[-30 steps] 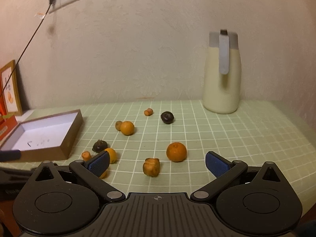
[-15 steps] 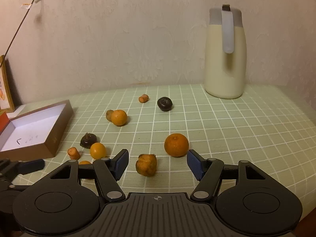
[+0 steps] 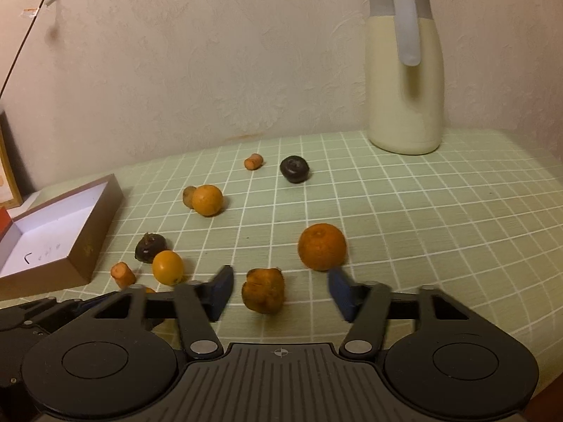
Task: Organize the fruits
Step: 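Move the right tool toward the small orange and close around it, then grasp the small orange with the right tool while the left tool grasps a kumquat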
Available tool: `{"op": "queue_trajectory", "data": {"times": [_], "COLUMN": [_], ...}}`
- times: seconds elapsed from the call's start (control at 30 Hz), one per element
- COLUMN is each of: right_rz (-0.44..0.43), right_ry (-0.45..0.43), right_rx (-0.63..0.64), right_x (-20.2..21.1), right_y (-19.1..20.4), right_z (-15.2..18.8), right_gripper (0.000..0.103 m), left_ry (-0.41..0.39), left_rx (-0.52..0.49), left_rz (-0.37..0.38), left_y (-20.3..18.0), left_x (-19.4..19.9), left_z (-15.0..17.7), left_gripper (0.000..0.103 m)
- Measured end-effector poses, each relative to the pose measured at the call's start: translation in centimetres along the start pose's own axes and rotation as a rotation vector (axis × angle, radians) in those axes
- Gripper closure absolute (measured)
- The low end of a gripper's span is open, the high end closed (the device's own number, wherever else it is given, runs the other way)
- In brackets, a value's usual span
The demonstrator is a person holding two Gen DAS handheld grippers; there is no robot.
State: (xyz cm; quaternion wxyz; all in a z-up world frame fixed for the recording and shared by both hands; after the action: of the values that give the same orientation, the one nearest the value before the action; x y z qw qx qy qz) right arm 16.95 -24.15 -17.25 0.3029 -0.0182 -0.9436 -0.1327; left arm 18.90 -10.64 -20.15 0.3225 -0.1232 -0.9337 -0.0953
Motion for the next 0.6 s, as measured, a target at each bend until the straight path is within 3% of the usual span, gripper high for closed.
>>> {"op": "queue_trajectory", "data": {"times": [0.27, 0.6], "right_rz": [0.032, -0.007], "right_ry": [0.03, 0.051], "right_rx": [0.004, 0.0], "right_x": [-2.2, -3.5], "right_y": [0.1, 1.2], "right_z": [0.6, 1.0], "right_gripper": [0.058, 0.058], "left_ry": [0.025, 0.006], "left_rx": [0.023, 0.026], "left_rz": [-0.003, -0.003], "left_y": [0.2, 0.2], "left_x": [-0.8, -1.0], "left_z": [0.5, 0.5], "left_gripper": [0.074, 0.075]}}
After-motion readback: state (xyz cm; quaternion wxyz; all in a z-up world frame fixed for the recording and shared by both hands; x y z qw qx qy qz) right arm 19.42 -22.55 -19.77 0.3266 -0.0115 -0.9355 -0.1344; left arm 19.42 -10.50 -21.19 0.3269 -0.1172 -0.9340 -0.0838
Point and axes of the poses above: each gripper's, at about its wrist camera, not at the fingertips, and x roughly against the way its jaws point, y to its left, z to its underside, the point moved 10 cm from there along -x, roughly the way its jaws point, and after that the axes turned 3 degrees about -x, right-handed, at the moved point
